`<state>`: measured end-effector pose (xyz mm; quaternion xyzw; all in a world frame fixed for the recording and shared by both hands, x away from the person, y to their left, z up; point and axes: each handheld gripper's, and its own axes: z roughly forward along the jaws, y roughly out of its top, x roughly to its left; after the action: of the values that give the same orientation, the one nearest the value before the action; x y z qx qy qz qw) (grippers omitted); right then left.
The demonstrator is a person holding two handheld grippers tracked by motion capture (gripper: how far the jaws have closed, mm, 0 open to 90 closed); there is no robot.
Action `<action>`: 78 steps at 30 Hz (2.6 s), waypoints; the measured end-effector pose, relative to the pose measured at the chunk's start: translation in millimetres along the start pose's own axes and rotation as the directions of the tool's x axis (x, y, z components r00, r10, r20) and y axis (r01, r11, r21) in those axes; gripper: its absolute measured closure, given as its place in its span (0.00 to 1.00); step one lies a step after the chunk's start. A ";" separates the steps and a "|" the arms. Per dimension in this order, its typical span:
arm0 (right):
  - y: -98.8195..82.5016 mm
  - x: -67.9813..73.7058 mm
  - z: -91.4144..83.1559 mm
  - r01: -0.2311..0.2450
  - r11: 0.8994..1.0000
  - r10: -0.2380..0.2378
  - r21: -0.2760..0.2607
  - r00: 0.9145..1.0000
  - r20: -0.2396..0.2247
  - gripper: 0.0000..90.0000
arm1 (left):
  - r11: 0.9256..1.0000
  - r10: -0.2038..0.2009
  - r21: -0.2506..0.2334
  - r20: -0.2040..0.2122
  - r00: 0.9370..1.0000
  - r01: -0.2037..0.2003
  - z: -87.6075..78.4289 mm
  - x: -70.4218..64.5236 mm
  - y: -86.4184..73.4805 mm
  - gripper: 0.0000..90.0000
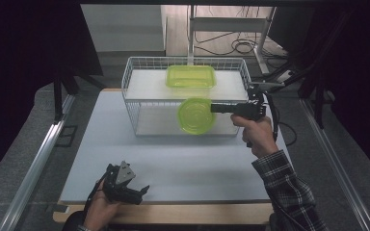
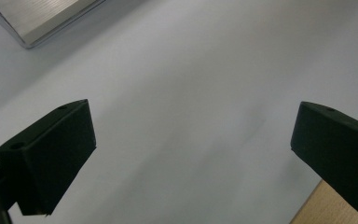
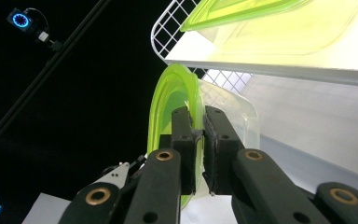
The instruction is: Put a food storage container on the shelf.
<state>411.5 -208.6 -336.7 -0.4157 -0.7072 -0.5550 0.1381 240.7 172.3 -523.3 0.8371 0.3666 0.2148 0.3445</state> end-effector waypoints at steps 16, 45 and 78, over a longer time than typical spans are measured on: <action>21.2 8.4 -4.8 -0.026 0.998 0.025 -0.057 0.999 -0.022 0.93 | 1.000 0.003 0.004 0.005 1.000 -0.003 0.3 -0.2 0.0 0.00; 102.2 13.4 17.2 -0.074 0.977 0.087 -0.199 0.995 0.058 0.93 | 1.000 -0.003 -0.012 0.004 1.000 0.003 -2.8 2.3 0.1 0.00; 118.6 0.9 46.6 -0.001 0.984 0.053 -0.175 0.956 0.287 0.68 | 1.000 0.008 0.000 0.005 1.000 -0.008 -2.2 1.5 -0.2 0.00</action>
<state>511.2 -161.7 -272.7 -0.5129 -0.6630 -0.5453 0.0035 240.2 174.4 -521.8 0.8392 0.3624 0.2139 0.3445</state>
